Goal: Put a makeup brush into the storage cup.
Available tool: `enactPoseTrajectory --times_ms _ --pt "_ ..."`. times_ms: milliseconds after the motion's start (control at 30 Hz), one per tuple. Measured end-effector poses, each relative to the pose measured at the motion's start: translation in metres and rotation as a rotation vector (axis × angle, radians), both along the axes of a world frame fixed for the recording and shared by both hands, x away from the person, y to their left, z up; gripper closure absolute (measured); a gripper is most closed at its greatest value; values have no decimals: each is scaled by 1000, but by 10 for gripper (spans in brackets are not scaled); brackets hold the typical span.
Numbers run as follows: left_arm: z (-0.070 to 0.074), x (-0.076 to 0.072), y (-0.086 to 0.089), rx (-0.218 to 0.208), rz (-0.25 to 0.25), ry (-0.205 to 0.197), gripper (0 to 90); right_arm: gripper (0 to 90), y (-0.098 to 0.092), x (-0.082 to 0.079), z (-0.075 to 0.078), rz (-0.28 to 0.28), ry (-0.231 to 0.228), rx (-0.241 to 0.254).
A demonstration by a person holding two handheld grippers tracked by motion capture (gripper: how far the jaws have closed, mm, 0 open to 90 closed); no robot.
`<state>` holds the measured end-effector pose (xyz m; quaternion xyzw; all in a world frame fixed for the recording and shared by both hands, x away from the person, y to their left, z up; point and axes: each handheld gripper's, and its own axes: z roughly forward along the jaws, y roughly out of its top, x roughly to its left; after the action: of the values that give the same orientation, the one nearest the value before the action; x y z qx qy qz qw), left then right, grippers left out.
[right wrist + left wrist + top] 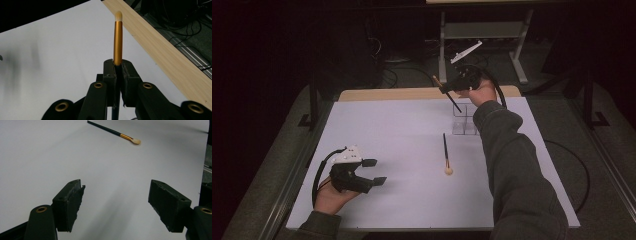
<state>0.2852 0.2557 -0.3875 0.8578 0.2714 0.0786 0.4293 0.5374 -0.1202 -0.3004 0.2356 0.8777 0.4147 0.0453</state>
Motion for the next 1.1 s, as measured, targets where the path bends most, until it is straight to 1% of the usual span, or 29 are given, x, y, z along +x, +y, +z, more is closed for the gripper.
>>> enactPoseTrajectory --times_ms 67,133,167,200,267,300,433,633,700,767,800,833,900,933,1000,1033,1067,1100 --pt "0 0 0 -2 1 0 264 823 -2 0 -1 -4 -1 -4" --pt "0 0 0 -2 1 2 263 823 -3 0 -1 -12 2 3" --pt "0 0 -1 2 0 1 264 822 -4 -2 -1 -22 19 7" --pt "0 0 -1 3 -1 2 263 823 -5 -2 -1 -26 22 8" --pt "0 0 -1 2 -1 1 263 823 -7 -2 -3 -28 17 10" --pt "0 0 -1 3 -1 0 263 823 -7 -2 -3 -33 23 17" --pt "1 0 0 -1 1 -3 263 823 -7 -3 -5 -31 15 14" --pt "1 -1 0 1 3 -3 264 823 -6 -4 -6 -34 21 12" --pt "1 -1 1 0 4 -1 264 823 -5 -4 -7 -41 32 10" --pt "1 -1 1 1 6 0 264 822 -5 -4 -8 -38 30 12" --pt "1 -1 1 1 6 2 264 822 -5 -4 -9 -35 19 8" --pt "1 -1 1 -2 5 1 263 822 -5 -4 -9 -40 19 11" --pt "2 0 2 6 -4 -2 265 822 -5 -6 -10 -51 40 23" --pt "2 -1 1 -2 0 -1 265 822 -6 -5 -11 -49 33 14" --pt "2 -1 1 -7 0 -2 266 822 -7 -6 -12 -51 34 20" --pt "2 -1 1 -3 -2 -4 265 821 -7 -6 -13 -58 42 23" --pt "2 -1 1 -2 -2 -2 266 821 -8 -6 -13 -55 32 14" --pt "2 -1 1 -1 -3 -1 266 821 -9 -6 -14 -60 41 19"
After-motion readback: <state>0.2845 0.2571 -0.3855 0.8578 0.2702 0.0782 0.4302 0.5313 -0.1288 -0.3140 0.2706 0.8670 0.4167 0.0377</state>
